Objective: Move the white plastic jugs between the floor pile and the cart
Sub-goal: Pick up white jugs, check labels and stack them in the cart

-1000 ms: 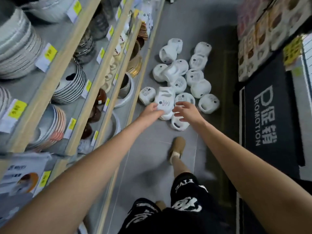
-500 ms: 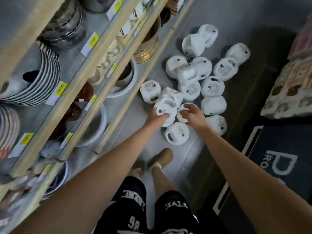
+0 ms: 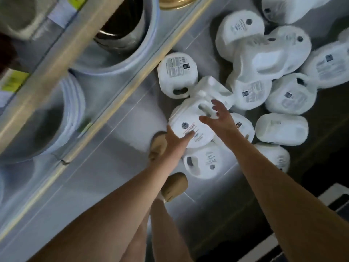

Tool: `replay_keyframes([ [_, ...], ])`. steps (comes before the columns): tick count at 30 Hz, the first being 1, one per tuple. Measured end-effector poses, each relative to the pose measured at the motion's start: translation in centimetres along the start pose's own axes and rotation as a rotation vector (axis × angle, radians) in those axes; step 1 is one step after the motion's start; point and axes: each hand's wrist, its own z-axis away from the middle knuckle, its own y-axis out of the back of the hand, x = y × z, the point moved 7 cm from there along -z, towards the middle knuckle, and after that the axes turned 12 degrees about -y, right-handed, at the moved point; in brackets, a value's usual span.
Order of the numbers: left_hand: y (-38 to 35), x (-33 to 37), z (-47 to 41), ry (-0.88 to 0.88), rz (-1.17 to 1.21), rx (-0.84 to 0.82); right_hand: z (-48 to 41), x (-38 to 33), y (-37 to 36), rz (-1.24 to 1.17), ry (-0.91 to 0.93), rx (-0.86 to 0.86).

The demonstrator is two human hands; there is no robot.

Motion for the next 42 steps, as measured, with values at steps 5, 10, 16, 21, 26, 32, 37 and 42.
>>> replay_keyframes([
  [5, -0.8, -4.8, -5.5, 0.157, 0.196, 0.126, -7.6, 1.2, -1.4, 0.340, 0.045, 0.030],
  [10, -2.5, -7.9, -8.1, 0.202, 0.418, 0.127, -11.5, 2.5, -2.9, 0.557, 0.088, -0.025],
  [16, -2.4, -8.7, -9.7, 0.163, 0.463, 0.076, -12.9, 2.8, -3.0, 0.522, 0.103, -0.009],
  [21, -0.5, -7.4, -9.6, 0.073, 0.366, 0.036, -10.5, 3.0, -2.5, 0.439, 0.035, 0.016],
  [26, 2.2, -3.8, -6.3, 0.004, 0.257, -0.052, -5.0, 1.2, -1.3, 0.363, 0.027, 0.066],
  [32, 6.1, 0.8, 1.2, -0.093, 0.235, -0.114, 4.3, -2.8, -0.6, 0.353, 0.045, 0.080],
  [37, 10.7, 3.1, 9.8, -0.125, 0.248, -0.077, 13.8, -5.7, -1.4, 0.340, 0.073, 0.046],
  [42, 15.2, 4.1, 17.8, -0.197, 0.258, -0.033, 22.7, -7.0, -2.3, 0.363, 0.134, 0.023],
])
